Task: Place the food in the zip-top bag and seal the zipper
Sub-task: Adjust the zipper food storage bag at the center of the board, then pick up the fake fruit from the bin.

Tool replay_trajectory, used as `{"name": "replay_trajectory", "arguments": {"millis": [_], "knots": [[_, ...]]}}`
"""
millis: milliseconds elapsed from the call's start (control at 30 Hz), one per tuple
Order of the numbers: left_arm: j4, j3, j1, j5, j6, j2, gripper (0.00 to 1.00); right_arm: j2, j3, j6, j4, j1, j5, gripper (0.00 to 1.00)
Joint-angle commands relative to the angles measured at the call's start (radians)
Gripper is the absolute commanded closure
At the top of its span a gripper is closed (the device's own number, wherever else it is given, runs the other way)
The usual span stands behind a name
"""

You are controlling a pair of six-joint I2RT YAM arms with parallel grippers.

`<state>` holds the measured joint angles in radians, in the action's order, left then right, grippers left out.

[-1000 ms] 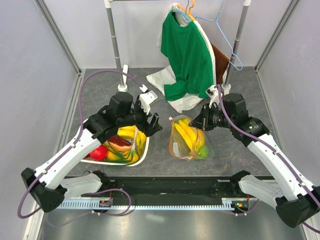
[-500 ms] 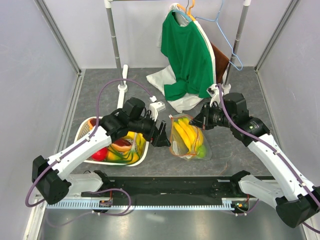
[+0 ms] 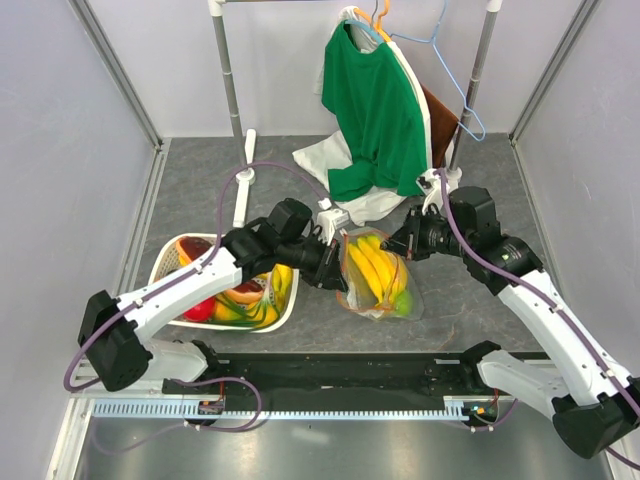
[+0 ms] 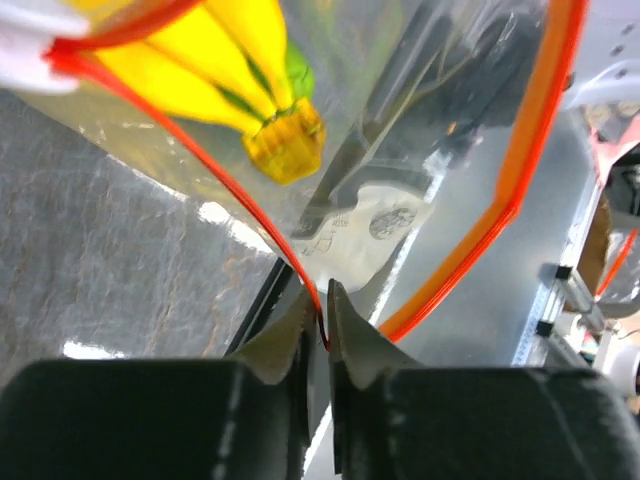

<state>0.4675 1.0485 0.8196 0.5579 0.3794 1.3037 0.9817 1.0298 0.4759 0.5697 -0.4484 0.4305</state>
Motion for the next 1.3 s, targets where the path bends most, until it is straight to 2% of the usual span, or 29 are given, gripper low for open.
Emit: {"name": "replay_trajectory", "arguments": {"millis": [0,33,100,233,367,667,767,800,867,900,933,1000,1033,1067,1133,1167,1200,1267], "knots": [[0.014,0.174,0.0,0.086,-0.039,0.009,0.98,-0.046,0.084,-0.055,0.041,0.011,-0.022,1.0],[0.016,0.203,0.0,0.156,-0.046,0.005,0.98,-0.055,0.101,-0.074,0.077,0.011,-0.032,1.0],[0.011,0.264,0.007,0.192,-0.053,-0.007,0.98,-0.078,0.157,-0.108,0.114,0.013,-0.062,1.0],[0.042,0.24,-0.01,0.215,-0.068,-0.015,0.98,-0.089,0.219,-0.155,0.171,0.02,-0.088,1.0],[0.065,0.142,-0.057,0.223,-0.065,0.015,0.98,-0.084,0.15,-0.145,0.157,0.02,-0.107,1.0],[0.152,0.162,-0.135,0.178,-0.16,0.098,0.98,-0.067,0.055,-0.097,0.133,0.019,-0.153,1.0],[0.183,0.156,-0.184,0.174,-0.212,0.077,0.64,-0.054,0.026,-0.069,0.104,0.02,-0.16,1.0],[0.203,0.159,-0.192,0.177,-0.241,0.059,0.44,-0.049,0.018,-0.056,0.093,0.019,-0.161,1.0],[0.253,0.156,-0.226,0.155,-0.328,-0.029,0.29,-0.031,0.001,-0.049,0.064,0.02,-0.164,1.0],[0.269,0.15,-0.247,0.145,-0.35,-0.062,0.15,-0.028,-0.004,-0.046,0.049,0.02,-0.165,1.0],[0.296,0.142,-0.275,0.149,-0.416,-0.128,0.11,-0.02,-0.007,-0.043,0.041,0.02,-0.167,1.0],[0.435,0.149,-0.377,0.161,-0.506,-0.165,0.08,-0.015,-0.013,-0.04,0.029,0.019,-0.168,1.0],[0.489,0.157,-0.414,0.16,-0.604,-0.194,0.08,-0.011,-0.014,-0.036,0.025,0.019,-0.164,1.0],[0.604,0.172,-0.489,0.158,-0.658,-0.208,0.1,-0.011,-0.017,-0.034,0.021,0.019,-0.161,1.0],[0.686,0.179,-0.558,0.078,-0.788,-0.244,0.11,-0.011,-0.022,-0.033,0.016,0.02,-0.156,1.0],[0.78,0.182,-0.604,0.038,-0.835,-0.257,0.11,-0.011,-0.025,-0.03,0.018,0.019,-0.153,1.0],[0.816,0.182,-0.615,-0.068,-0.873,-0.259,0.11,-0.009,-0.025,-0.03,0.015,0.02,-0.147,1.0],[0.864,0.163,-0.673,-0.165,-0.93,-0.264,0.11,-0.011,-0.028,-0.026,0.01,0.019,-0.141,1.0]]}}
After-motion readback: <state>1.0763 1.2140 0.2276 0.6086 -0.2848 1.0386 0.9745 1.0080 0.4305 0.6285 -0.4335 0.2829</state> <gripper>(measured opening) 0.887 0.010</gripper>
